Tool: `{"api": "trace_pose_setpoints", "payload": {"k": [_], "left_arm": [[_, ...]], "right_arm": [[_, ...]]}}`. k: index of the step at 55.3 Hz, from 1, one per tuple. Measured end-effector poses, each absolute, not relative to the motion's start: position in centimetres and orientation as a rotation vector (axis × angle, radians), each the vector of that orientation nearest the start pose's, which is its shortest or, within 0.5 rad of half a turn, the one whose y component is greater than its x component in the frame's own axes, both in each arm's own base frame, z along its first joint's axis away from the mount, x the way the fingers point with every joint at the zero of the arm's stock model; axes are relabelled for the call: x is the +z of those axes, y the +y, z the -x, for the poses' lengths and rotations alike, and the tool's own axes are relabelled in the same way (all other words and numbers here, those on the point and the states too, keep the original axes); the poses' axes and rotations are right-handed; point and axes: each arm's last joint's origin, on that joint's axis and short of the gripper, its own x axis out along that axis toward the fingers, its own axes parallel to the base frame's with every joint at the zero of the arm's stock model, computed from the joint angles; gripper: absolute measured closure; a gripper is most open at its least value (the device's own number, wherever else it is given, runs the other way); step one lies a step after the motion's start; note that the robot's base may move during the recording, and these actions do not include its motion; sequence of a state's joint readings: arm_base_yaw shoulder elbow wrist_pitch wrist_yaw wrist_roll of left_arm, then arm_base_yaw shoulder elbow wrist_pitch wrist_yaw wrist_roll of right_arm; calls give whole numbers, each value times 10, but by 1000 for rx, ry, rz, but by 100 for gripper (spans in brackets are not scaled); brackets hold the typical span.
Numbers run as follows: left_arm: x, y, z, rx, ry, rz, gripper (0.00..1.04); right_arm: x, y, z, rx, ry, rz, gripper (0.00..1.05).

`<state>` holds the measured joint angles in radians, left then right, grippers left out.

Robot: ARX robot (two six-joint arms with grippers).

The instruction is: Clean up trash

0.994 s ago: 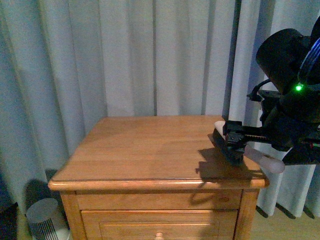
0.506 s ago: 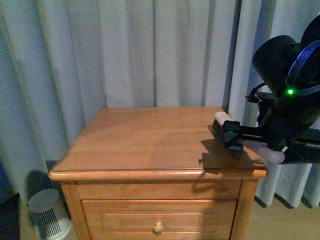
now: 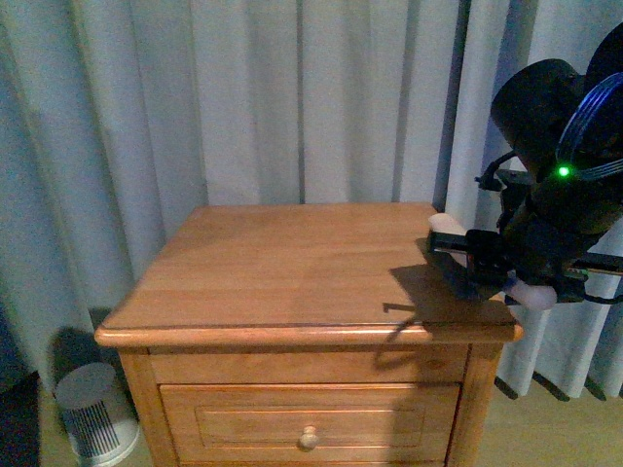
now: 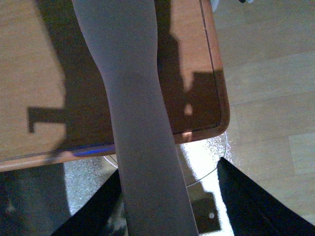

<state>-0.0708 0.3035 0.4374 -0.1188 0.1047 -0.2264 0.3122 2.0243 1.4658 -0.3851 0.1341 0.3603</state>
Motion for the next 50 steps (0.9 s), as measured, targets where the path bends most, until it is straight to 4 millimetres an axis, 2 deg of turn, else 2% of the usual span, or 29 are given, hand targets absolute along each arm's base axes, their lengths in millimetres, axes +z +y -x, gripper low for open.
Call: {"api": "trace_pose_setpoints", "payload": {"k": [4, 17, 29, 33, 39, 46, 50], "left_arm": [[276, -10, -99, -177, 5, 226, 78], [276, -10, -99, -177, 5, 226, 78], [276, -10, -99, -177, 5, 226, 78], [276, -10, -99, -177, 5, 226, 78], [276, -10, -99, -176, 5, 226, 78], [276, -10, -99, -177, 5, 226, 78], [276, -10, -99, -176, 5, 226, 78]], "right_arm": [[184, 130, -412, -5, 930, -121, 85], [189, 130, -404, -22, 861, -57, 85], [221, 131, -382, 0, 659, 6, 85], [235, 130, -369, 5, 575, 36, 85], [260, 126, -334, 9, 430, 82, 85], [274, 117, -297, 5, 330, 110, 85], [278, 108, -268, 15, 299, 101, 85]]}}
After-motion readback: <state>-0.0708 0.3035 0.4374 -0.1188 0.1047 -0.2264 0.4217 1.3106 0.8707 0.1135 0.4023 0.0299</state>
